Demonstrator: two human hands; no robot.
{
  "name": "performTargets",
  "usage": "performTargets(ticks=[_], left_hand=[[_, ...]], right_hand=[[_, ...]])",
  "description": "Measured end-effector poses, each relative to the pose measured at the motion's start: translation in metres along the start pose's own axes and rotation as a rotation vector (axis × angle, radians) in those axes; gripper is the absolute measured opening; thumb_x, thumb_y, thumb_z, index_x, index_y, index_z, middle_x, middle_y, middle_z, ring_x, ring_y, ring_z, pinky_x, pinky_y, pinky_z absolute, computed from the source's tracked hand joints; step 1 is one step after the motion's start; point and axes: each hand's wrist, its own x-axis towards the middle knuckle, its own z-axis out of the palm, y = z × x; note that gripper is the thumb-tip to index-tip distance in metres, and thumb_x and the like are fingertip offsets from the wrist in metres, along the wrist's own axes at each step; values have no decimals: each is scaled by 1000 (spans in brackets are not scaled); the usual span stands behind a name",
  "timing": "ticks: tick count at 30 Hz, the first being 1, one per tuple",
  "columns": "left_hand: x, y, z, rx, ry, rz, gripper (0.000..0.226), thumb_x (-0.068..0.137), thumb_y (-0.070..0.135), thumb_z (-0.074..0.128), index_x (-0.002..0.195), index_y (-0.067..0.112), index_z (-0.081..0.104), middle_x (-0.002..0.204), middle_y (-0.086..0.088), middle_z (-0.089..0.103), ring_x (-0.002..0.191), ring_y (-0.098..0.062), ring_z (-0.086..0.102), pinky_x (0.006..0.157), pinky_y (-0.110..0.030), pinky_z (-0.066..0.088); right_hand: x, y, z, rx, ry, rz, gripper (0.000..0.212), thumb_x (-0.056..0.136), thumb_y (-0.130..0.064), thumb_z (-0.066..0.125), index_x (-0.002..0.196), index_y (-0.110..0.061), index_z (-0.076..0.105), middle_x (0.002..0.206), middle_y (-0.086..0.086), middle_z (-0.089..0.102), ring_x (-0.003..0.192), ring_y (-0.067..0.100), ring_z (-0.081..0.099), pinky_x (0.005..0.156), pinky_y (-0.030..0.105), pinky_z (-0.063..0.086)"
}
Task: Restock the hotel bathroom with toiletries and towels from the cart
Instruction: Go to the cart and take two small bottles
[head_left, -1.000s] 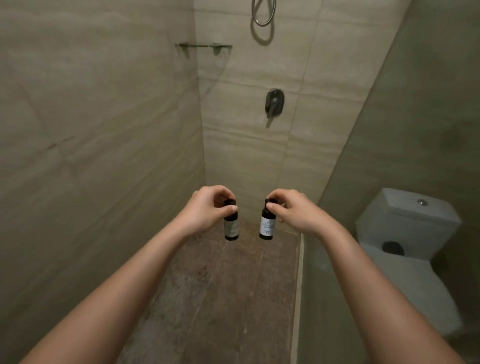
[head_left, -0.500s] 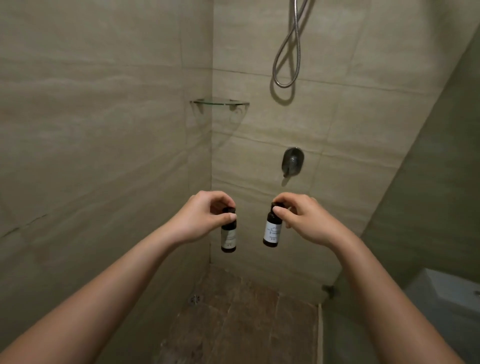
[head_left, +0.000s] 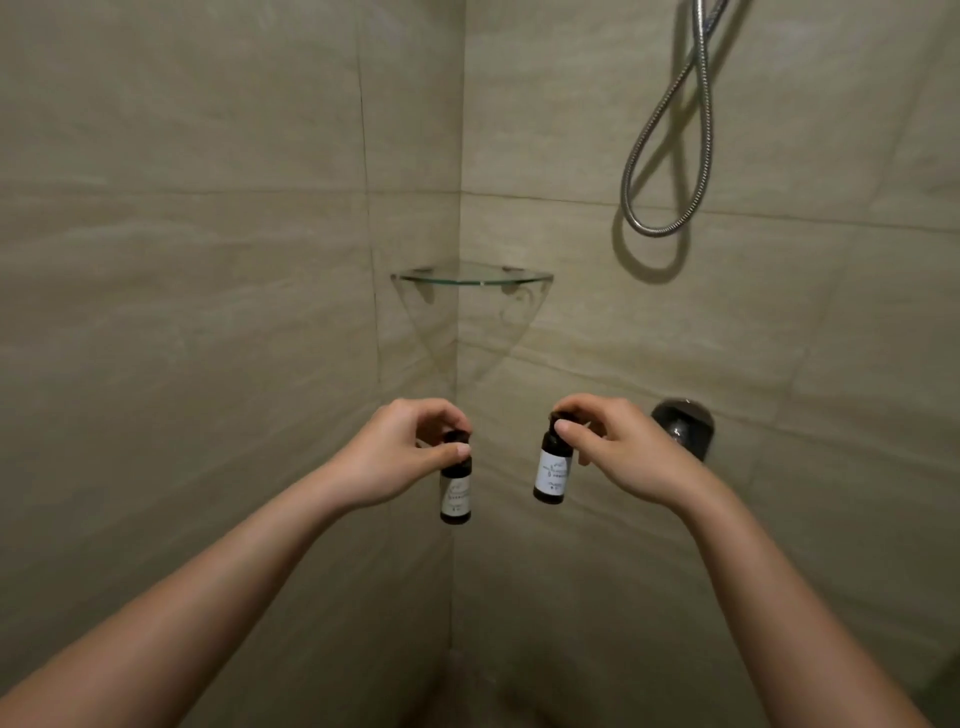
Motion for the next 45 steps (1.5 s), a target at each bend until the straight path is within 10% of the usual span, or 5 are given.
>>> performTargets(ticks=[13,24,45], left_hand=[[237,-54,-90,-74,226,200,21,91,0,51,101,16,61,93,3,65,82,1,61,69,-8,47],[360,-89,-97,122,143,110,27,94,3,46,113,14,61,106,3,61,108,-15,58,99,-39,47],[375,-97,-88,173,194,38,25,87,18,63,112,14,62,105,1,66,96,-3,60,81,-7,46]], right_hand=[[243,36,-36,7,212,-170,16,96,-12,44,102,-15,58,80,-5,59,61,3,54,57,12,40],[383,63,-44,-222,77,-217,24,99,-17,39,118,-13,53,103,4,59,90,20,57,82,34,48],[433,86,-78,-225,-251,-347,33,89,-26,61,121,-20,58,111,-6,60,92,4,57,79,15,44]])
